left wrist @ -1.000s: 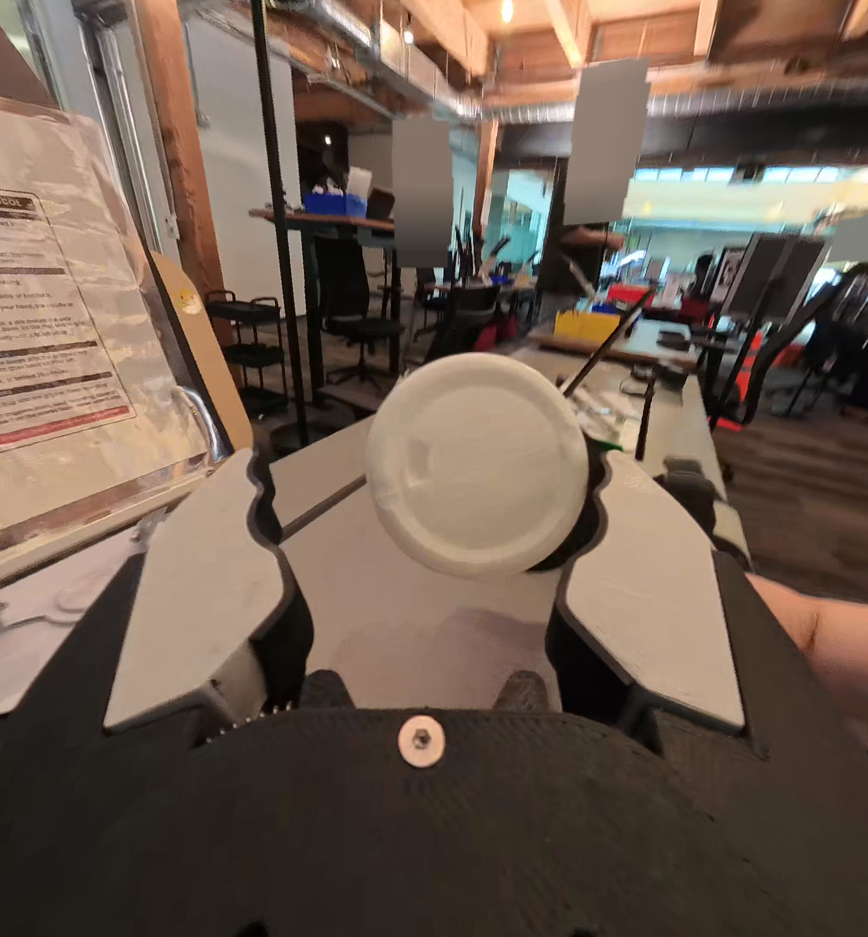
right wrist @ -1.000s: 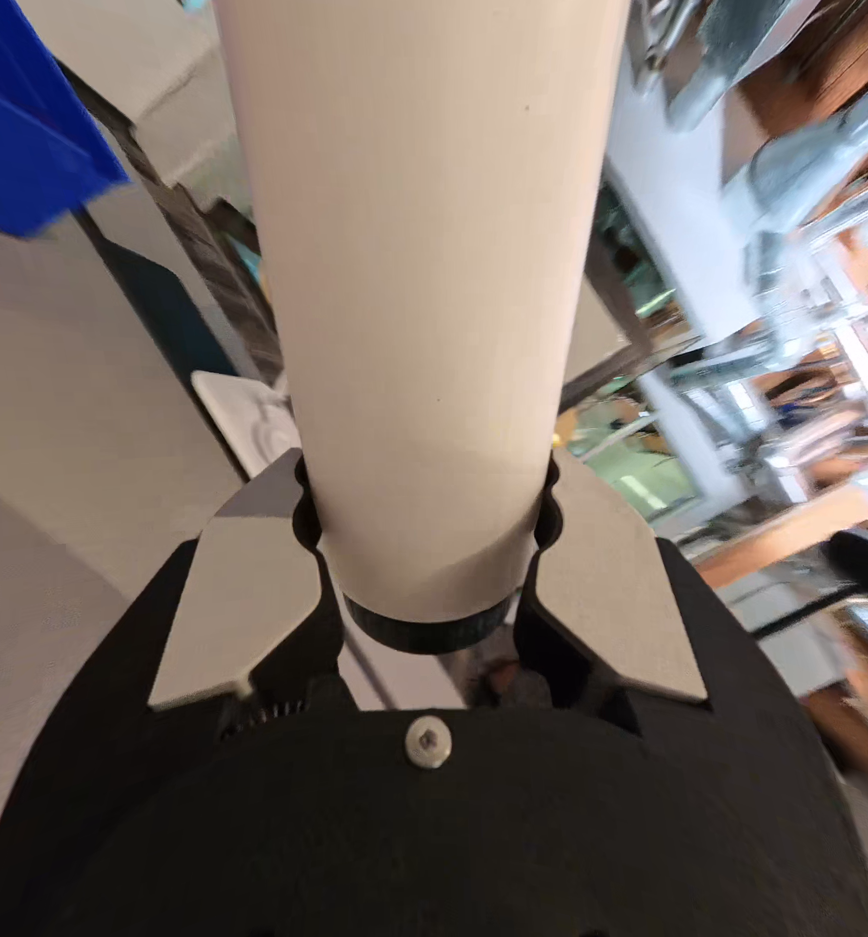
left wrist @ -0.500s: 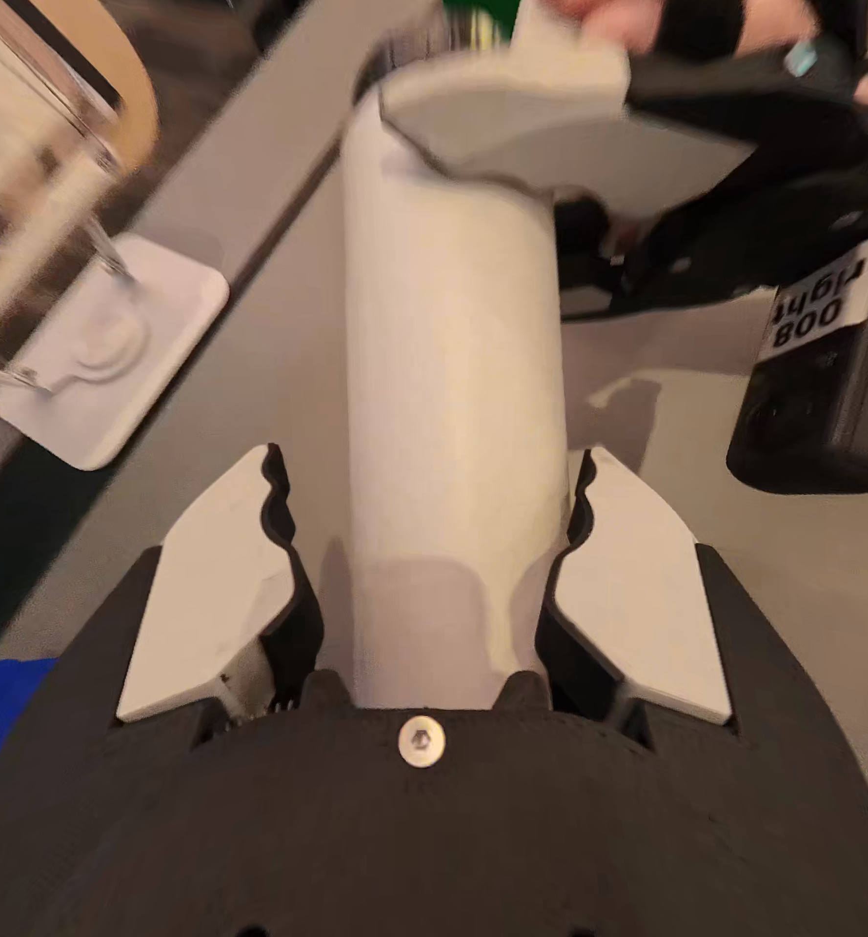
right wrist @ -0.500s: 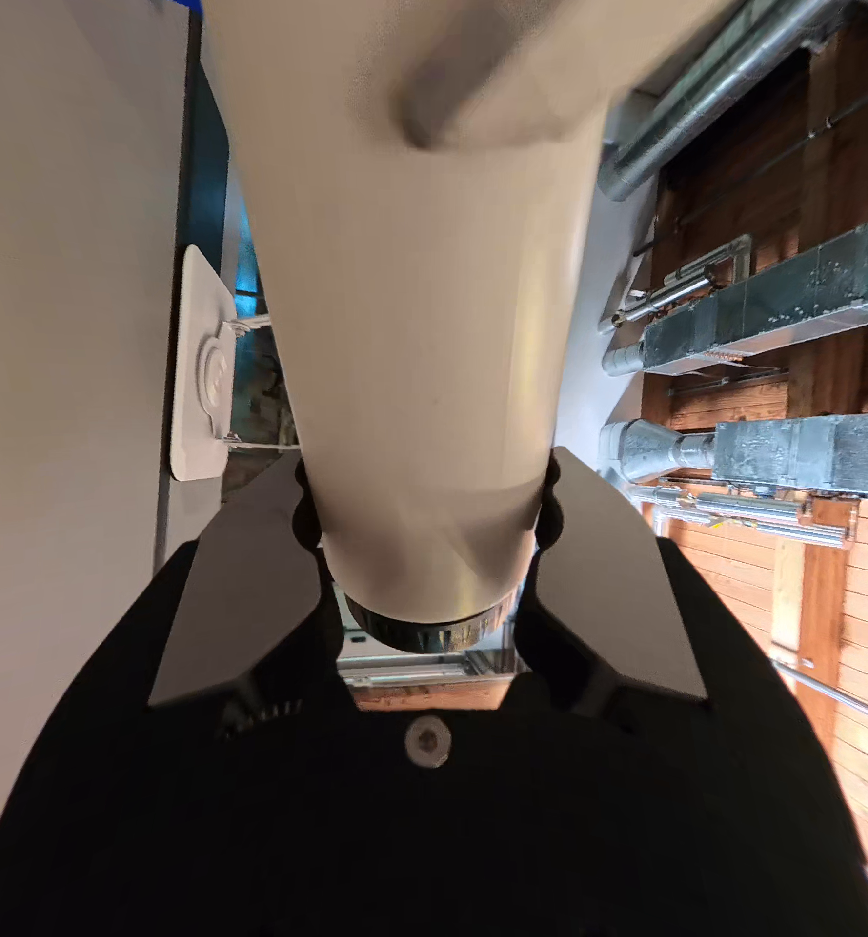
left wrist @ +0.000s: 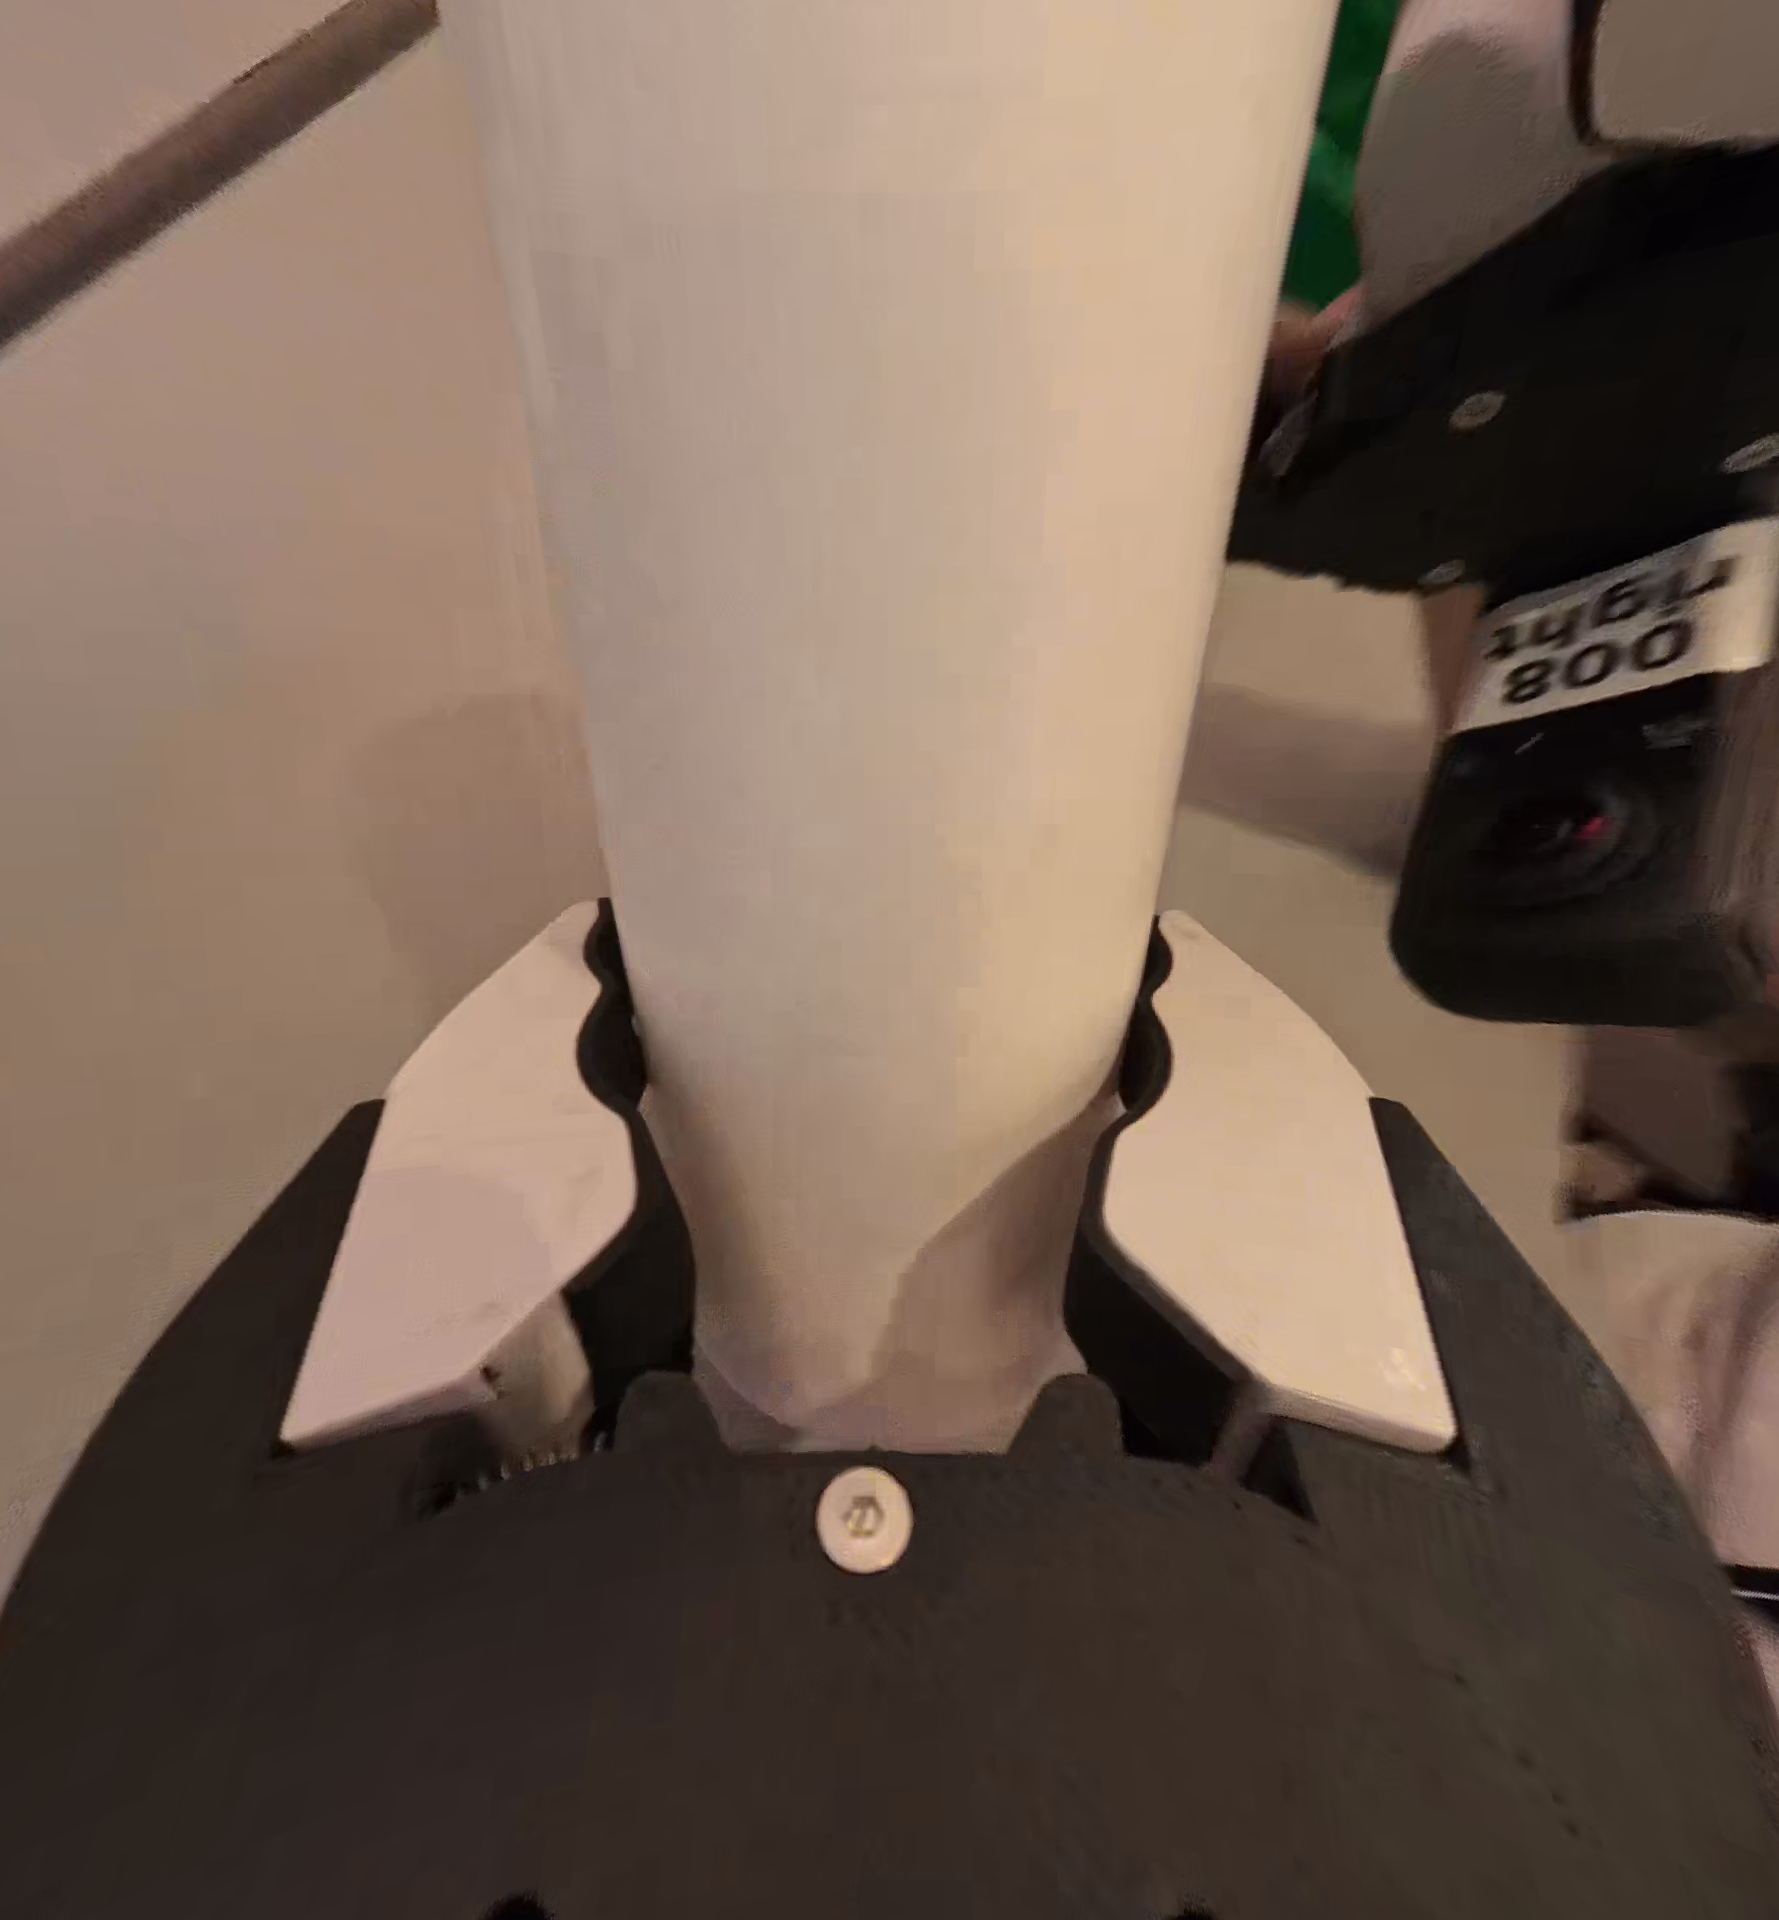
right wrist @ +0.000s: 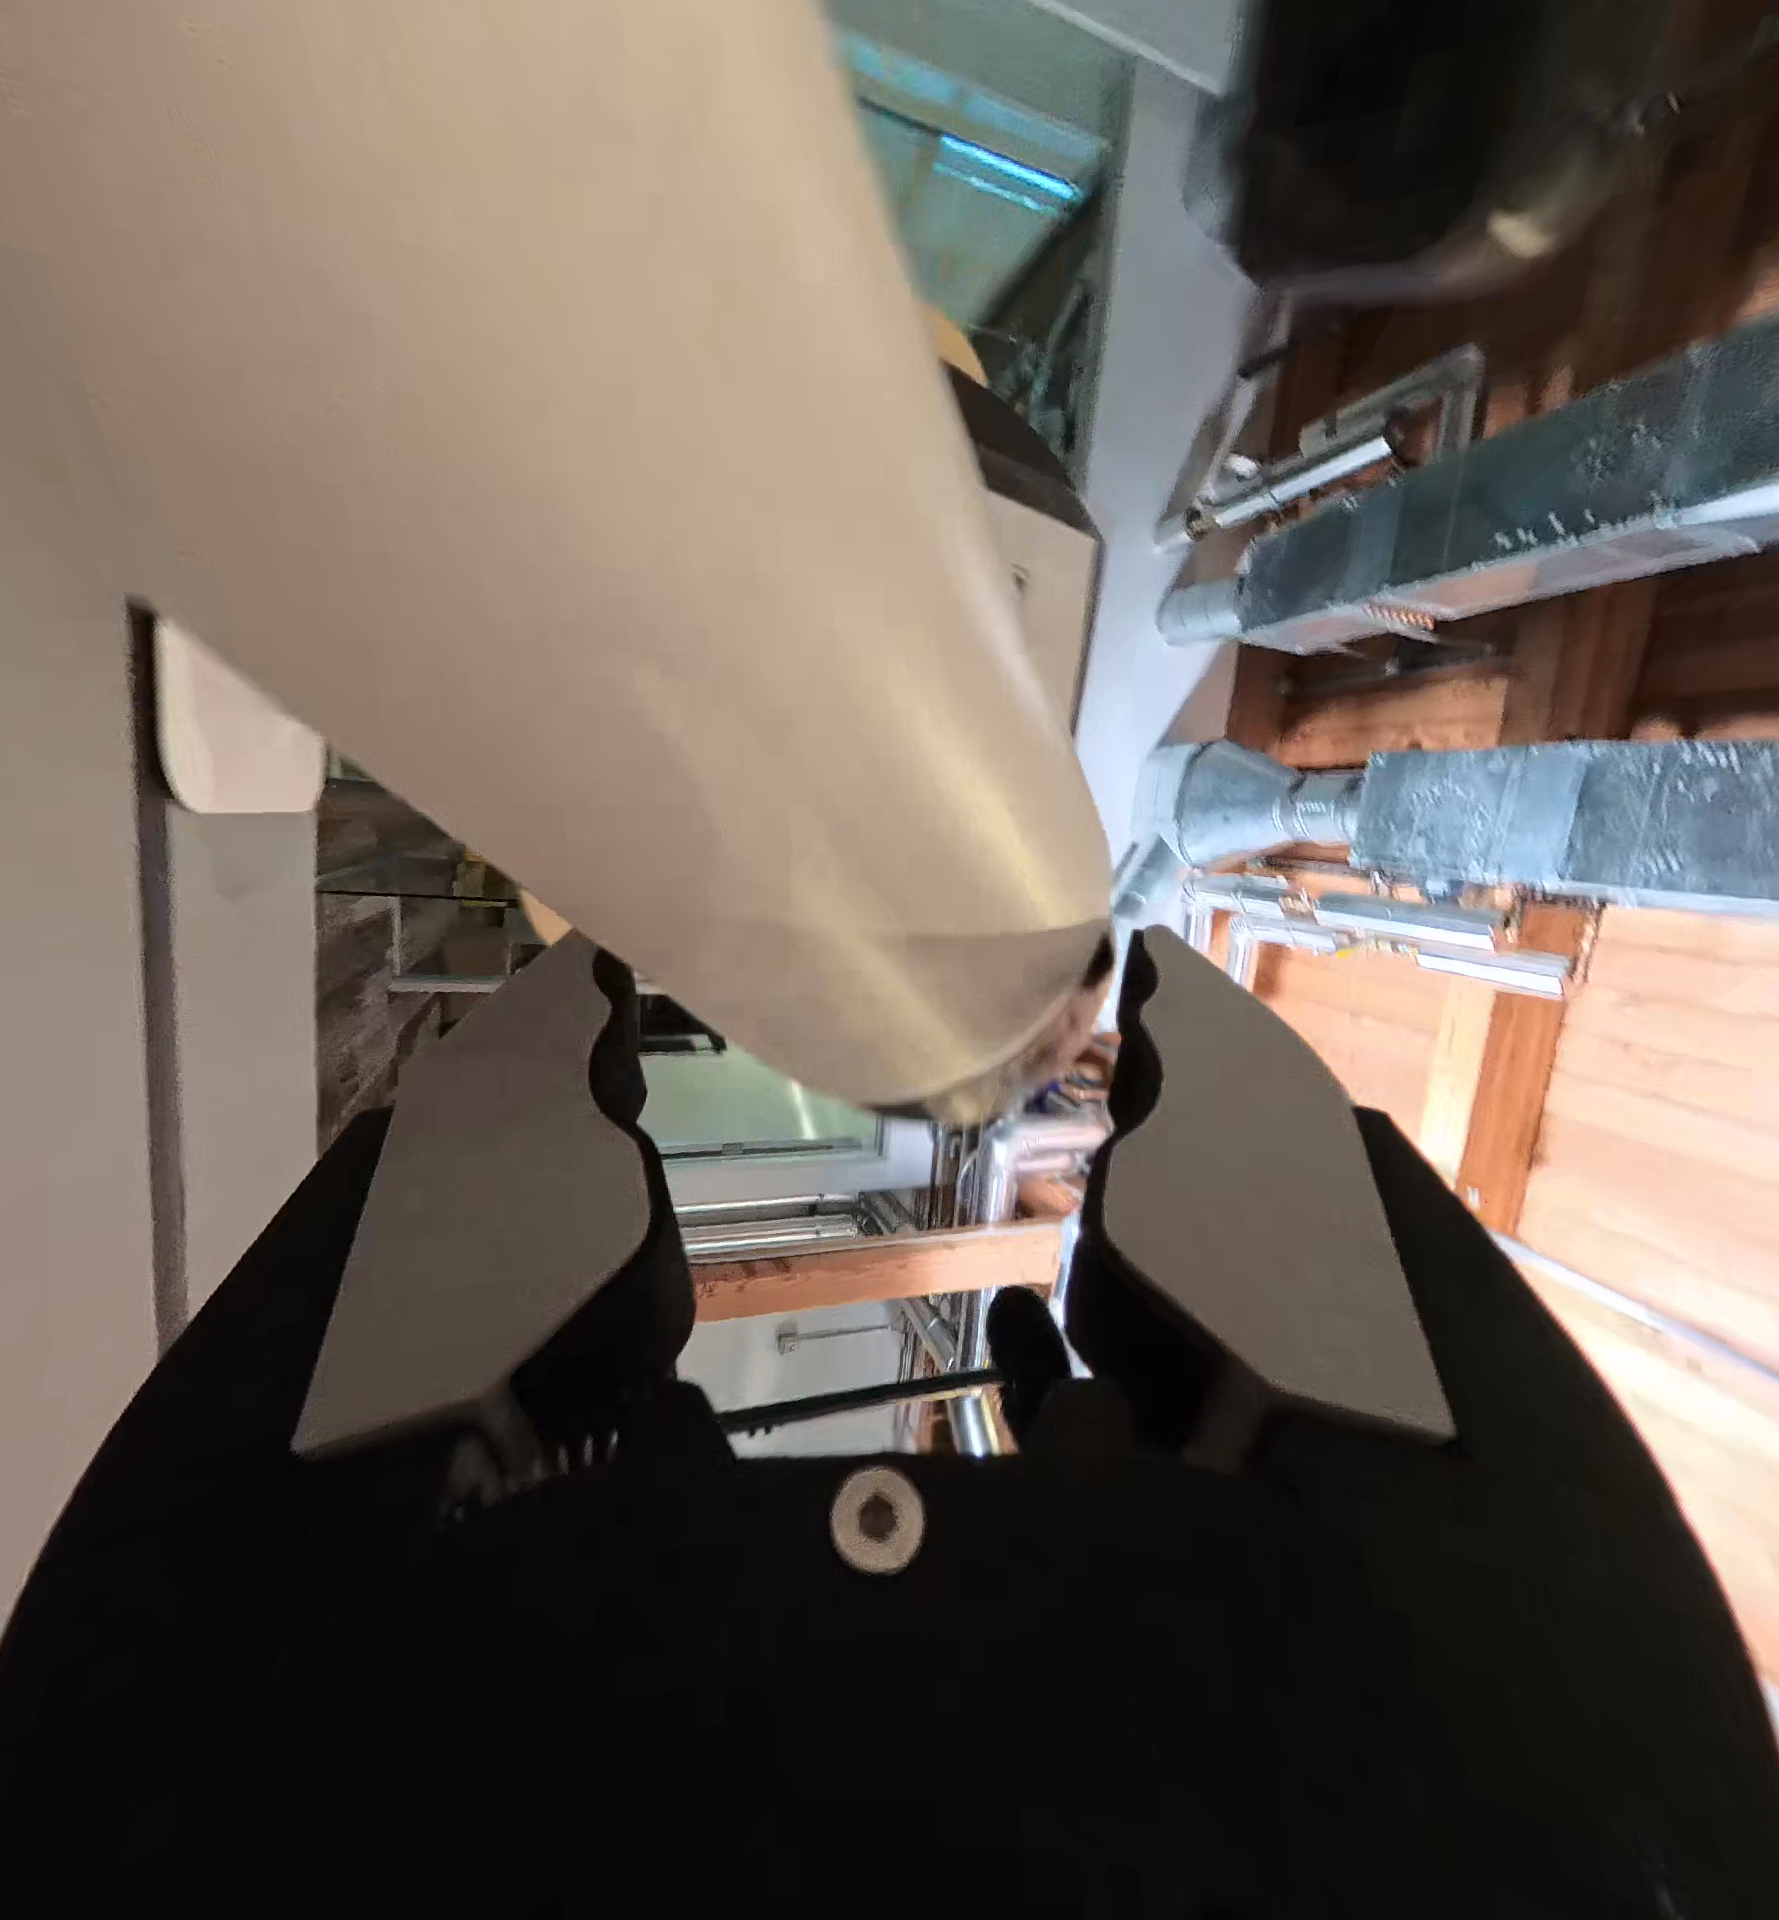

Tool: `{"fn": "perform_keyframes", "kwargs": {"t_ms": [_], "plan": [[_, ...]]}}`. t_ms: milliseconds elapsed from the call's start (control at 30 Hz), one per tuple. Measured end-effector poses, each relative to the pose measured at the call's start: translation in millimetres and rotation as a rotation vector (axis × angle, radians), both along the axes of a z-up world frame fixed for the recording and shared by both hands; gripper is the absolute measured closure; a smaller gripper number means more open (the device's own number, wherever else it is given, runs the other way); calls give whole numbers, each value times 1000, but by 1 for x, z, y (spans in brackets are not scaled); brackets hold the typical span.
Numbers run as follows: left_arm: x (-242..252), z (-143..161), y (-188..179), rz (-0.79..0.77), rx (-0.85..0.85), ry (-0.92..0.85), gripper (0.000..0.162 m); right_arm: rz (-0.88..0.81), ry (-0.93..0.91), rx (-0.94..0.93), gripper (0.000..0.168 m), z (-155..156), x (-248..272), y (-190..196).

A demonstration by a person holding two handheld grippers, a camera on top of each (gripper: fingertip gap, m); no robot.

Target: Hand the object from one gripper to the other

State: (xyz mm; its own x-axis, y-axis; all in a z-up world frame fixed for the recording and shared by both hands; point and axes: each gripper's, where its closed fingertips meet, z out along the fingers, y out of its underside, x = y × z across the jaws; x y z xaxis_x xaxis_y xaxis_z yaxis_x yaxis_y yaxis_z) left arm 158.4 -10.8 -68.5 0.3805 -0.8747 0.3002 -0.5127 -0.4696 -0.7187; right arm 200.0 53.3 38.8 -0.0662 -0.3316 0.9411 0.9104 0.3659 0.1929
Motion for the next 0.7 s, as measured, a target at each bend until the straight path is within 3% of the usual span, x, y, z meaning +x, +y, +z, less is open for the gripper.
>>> {"fn": "perform_keyframes", "kwargs": {"t_ms": [133,267,333,467,700], "plan": [[20,28,-12,-82,-161,-325,71,1,196,7,80,29,18,-4],[23,69,-21,-153,-237,-603,73,28,442,-112,81,44,35,-2],[23,82,-29,-208,-249,-673,73,59,590,-230,83,44,40,2],[28,83,-36,-220,-220,-645,73,117,845,-577,94,27,37,6],[20,127,-50,-302,-349,-914,74,283,1107,-1031,96,15,20,-8]]}}
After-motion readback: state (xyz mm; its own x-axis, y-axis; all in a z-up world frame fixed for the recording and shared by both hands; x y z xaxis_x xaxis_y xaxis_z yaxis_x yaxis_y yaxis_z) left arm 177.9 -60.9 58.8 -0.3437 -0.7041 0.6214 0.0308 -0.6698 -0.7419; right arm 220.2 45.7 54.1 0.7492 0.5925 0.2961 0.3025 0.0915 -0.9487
